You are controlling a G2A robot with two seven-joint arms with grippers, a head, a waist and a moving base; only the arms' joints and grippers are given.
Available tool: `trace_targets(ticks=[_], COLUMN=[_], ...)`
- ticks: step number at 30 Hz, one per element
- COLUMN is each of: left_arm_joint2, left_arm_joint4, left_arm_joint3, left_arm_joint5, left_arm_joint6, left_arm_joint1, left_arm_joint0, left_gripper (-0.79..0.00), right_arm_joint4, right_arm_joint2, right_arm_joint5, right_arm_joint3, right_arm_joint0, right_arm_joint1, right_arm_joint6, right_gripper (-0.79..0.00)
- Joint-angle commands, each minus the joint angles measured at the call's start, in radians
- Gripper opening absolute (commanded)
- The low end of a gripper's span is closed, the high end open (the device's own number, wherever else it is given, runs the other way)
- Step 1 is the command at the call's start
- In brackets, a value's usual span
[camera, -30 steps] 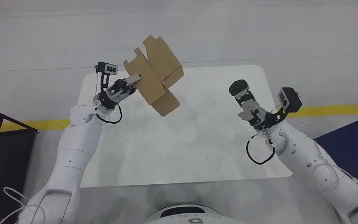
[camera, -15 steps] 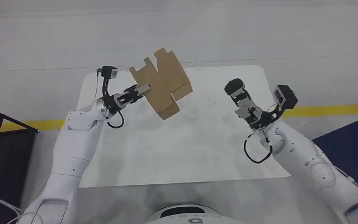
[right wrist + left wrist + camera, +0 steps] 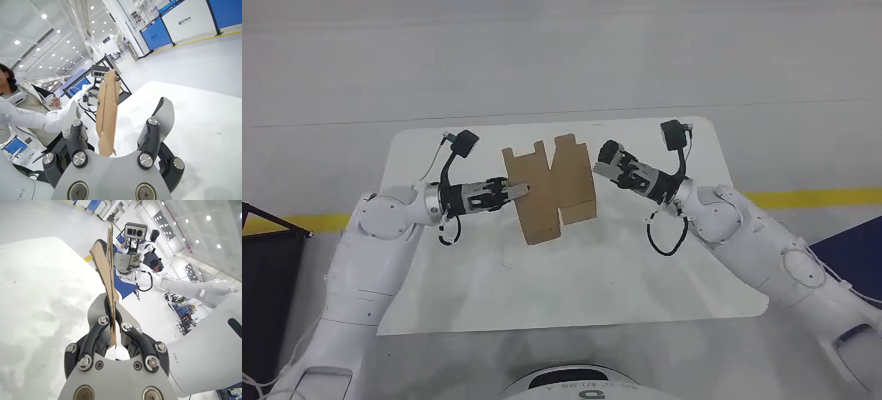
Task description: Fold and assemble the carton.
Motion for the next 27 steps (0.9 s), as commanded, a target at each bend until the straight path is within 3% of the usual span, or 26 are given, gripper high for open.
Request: trace_targets(ticks=[1, 9, 13, 14, 20, 21, 22, 25, 27], left_arm_joint2=[0.005, 0.044, 0.070, 0.075, 0.096, 0.097, 0.097, 0.086, 0.071], left_arm_joint4=[-0.010, -0.020, -0.022, -0.024, -0.053, -0.067, -0.082, -0.113, -0.147], left_arm_joint3=[-0.010, -0.017, -0.016, -0.015, 0.010, 0.018, 0.029, 0.063, 0.097], left_arm_joint5=[-0.001, -0.010, -0.018, -0.020, -0.026, -0.026, -0.023, -0.030, -0.034], left_arm_joint6=[0.001, 0.010, 0.018, 0.020, 0.026, 0.027, 0.028, 0.037, 0.059], left_arm_joint1=[0.009, 0.038, 0.047, 0.049, 0.057, 0.058, 0.058, 0.059, 0.061], left_arm_joint0=[0.004, -0.007, -0.018, -0.020, -0.039, -0.042, -0.045, -0.050, -0.043], left_gripper=[-0.785, -0.785, -0.785, -0.785, -0.785, -0.591, 0.000, 0.000, 0.000], right_arm_joint4=[0.048, 0.228, 0.267, 0.278, 0.406, 0.432, 0.460, 0.531, 0.566], right_arm_joint2=[-0.007, -0.050, -0.060, -0.061, -0.076, -0.076, -0.075, -0.061, -0.034], right_arm_joint5=[-0.047, -0.083, -0.080, -0.084, -0.134, -0.150, -0.175, -0.253, -0.253], right_arm_joint3=[0.015, 0.075, 0.097, 0.103, 0.133, 0.140, 0.145, 0.170, 0.159], right_arm_joint0=[0.002, 0.028, 0.036, 0.039, 0.044, 0.046, 0.045, 0.043, 0.035], right_arm_joint1=[-0.010, -0.042, -0.061, -0.065, -0.086, -0.090, -0.094, -0.104, -0.112], right_arm_joint6=[0.035, 0.273, 0.327, 0.340, 0.469, 0.486, 0.498, 0.504, 0.485], right_gripper=[-0.139, -0.271, -0.579, -0.785, -0.785, -0.785, -0.785, -0.785, -0.785])
